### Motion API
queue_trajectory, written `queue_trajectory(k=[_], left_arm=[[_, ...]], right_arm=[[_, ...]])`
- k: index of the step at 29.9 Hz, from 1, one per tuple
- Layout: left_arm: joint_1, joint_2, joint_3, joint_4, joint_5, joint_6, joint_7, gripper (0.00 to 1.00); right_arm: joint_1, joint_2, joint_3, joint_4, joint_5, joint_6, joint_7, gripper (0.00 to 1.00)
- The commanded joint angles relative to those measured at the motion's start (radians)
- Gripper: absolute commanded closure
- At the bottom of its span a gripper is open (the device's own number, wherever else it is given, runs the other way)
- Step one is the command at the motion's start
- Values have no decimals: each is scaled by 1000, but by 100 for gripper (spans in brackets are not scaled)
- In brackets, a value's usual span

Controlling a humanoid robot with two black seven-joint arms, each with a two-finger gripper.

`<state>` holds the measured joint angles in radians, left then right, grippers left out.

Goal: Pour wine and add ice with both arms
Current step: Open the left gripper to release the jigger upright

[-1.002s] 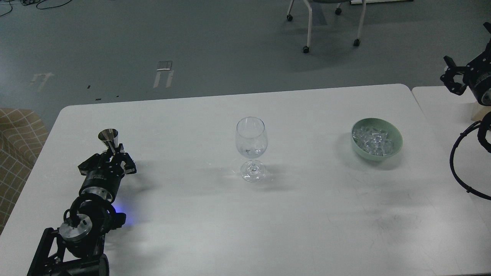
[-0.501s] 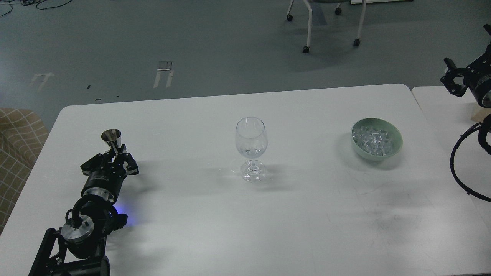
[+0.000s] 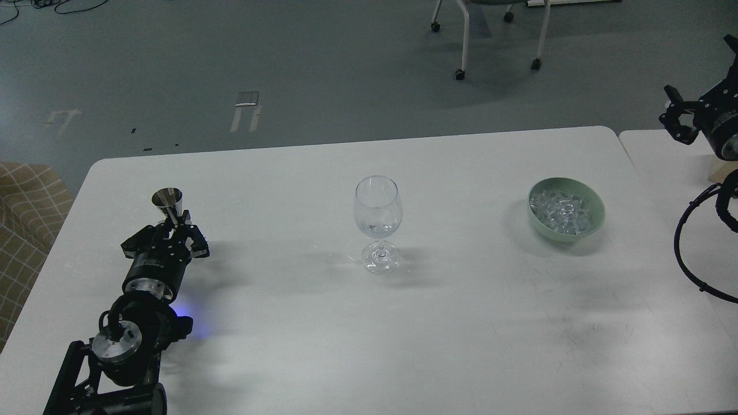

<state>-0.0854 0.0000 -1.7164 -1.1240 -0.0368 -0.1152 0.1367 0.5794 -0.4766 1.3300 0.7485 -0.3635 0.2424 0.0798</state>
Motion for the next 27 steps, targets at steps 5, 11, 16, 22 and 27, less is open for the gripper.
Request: queue_trajectory(k=[5,11,16,22,27], left_arm=[[-2,0,1,4,0,-3,0,67],[-2,0,1,6,0,-3,0,64],[-1,0,0,6,-2,-3,1,53],[-2,0,0,6,-2,-4,3,43],[-2,0,0,-10,0,-3,4,32]], right_arm=[[0,1,2,2,0,-2,0,0],[-1,0,0,3,0,-2,0,0],[-1,1,0,3,0,-2,0,0],[-1,1,0,3,0,-2,0,0],[-1,1,0,3,0,-2,0,0]])
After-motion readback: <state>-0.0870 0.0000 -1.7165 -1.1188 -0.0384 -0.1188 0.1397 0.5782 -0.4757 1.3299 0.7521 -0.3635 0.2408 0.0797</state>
